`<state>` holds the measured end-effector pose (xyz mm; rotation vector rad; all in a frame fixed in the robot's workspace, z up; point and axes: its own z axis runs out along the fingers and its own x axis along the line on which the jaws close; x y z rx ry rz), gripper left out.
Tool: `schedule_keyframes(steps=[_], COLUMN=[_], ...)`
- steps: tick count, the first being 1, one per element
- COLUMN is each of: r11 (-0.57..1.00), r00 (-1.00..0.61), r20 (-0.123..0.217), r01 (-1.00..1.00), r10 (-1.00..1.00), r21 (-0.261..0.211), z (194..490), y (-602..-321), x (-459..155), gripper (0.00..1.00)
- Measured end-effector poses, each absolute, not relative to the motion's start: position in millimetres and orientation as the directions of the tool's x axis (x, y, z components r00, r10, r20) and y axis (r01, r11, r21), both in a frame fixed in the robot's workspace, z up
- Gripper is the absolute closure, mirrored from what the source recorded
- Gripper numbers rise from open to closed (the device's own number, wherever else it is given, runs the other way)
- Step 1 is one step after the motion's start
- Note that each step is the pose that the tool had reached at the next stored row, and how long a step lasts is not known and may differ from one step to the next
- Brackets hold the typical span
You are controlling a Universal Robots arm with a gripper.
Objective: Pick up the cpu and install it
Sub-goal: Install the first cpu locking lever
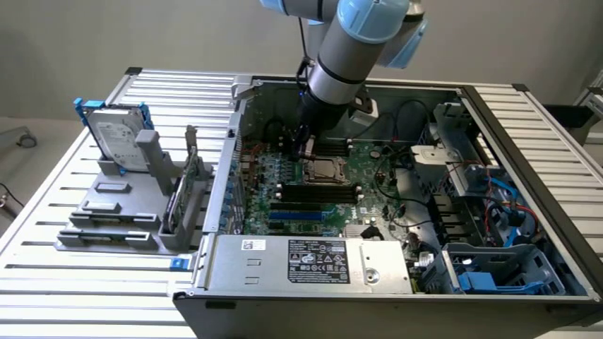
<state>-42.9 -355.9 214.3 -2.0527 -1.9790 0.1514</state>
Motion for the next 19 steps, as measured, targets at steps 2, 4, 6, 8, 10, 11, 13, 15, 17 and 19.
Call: schedule_keyframes(steps=[2, 4, 6, 8, 10, 11, 13, 15, 17, 19], r11=[-0.018, -0.017, -0.017, -0.016, -0.016, -0.016, -0.016, -0.016, -0.016, -0.016], r00=[0.053, 0.053, 0.053, 0.053, 0.053, 0.053, 0.053, 0.053, 0.053, 0.053], r20=[0.123, 0.125, 0.127, 0.129, 0.129, 0.129, 0.129, 0.128, 0.129, 0.130], r01=[0.961, 0.961, 0.961, 0.961, 0.961, 0.961, 0.961, 0.961, 0.962, 0.962], r10=[0.991, 0.991, 0.991, 0.990, 0.990, 0.990, 0.990, 0.990, 0.990, 0.990], r21=[-0.275, -0.275, -0.275, -0.275, -0.275, -0.275, -0.275, -0.275, -0.274, -0.274], z=[214.4, 214.6, 214.7, 214.7, 214.7, 214.7, 214.9, 217.4, 220.8, 225.3], y=[-355.9, -355.9, -355.9, -355.9, -355.9, -355.9, -355.9, -356.0, -355.9, -356.0], x=[-42.9, -42.9, -42.9, -42.9, -42.9, -42.8, -42.9, -45.5, -51.4, -57.5], gripper=[0.89, 0.89, 0.89, 0.89, 0.89, 0.89, 0.89, 0.89, 0.89, 0.89])
